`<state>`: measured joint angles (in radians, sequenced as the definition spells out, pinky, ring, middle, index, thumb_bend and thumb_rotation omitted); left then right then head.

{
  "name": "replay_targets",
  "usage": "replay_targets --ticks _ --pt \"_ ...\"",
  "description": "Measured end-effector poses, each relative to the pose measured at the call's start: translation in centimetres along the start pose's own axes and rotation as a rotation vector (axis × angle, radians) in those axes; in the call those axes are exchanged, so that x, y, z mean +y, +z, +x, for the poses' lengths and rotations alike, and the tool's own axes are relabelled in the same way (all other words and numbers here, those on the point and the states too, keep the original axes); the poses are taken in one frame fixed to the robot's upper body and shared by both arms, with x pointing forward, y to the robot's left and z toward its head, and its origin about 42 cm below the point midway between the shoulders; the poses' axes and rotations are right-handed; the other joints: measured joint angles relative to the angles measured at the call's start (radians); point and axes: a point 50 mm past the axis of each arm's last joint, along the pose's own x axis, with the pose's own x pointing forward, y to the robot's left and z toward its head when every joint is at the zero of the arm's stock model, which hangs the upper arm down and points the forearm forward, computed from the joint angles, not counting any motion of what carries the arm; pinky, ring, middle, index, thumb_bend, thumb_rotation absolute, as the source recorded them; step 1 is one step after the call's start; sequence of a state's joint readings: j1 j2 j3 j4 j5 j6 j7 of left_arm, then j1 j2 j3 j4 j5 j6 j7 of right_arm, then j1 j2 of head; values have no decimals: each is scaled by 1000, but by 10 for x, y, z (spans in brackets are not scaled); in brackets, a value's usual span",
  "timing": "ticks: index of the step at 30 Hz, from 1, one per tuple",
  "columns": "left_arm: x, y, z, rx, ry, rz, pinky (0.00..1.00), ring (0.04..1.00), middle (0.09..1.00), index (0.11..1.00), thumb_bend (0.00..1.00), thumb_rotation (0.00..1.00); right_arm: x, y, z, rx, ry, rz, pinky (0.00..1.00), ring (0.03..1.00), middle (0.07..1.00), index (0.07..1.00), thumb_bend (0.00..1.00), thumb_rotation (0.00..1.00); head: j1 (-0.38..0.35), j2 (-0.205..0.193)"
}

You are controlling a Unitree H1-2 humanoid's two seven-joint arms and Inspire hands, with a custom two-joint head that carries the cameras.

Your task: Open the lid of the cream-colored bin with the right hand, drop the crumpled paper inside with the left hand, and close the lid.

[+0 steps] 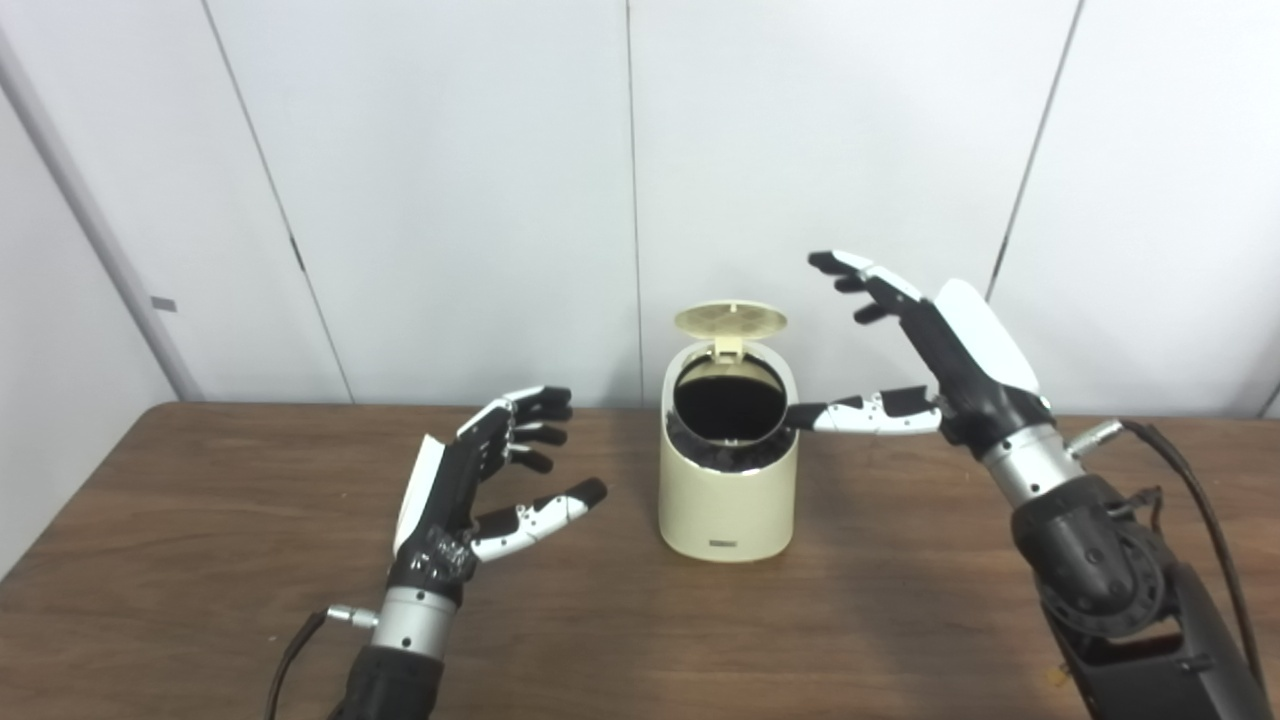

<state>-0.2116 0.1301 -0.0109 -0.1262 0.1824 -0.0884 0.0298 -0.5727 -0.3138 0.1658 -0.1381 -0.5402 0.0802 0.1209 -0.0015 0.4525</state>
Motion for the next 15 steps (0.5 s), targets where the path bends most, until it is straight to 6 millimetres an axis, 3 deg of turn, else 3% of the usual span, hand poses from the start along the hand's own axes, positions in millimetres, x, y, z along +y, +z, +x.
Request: replay_targets --ticks 3,10,15 --pt "-2 -8 -6 26 -5 6 570 671 718 737 711 130 -2 5 7 -4 16 4 691 856 890 867 717 460 0 0" --pt "-6 -10 -10 39 -10 3 566 679 733 742 727 127 2 10 16 0 80 -21 691 940 912 890 738 551 3 -3" --pt "-10 -14 -14 56 -17 -4 559 679 731 771 745 138 2 13 23 12 108 -62 830 995 913 894 747 610 3 -3"
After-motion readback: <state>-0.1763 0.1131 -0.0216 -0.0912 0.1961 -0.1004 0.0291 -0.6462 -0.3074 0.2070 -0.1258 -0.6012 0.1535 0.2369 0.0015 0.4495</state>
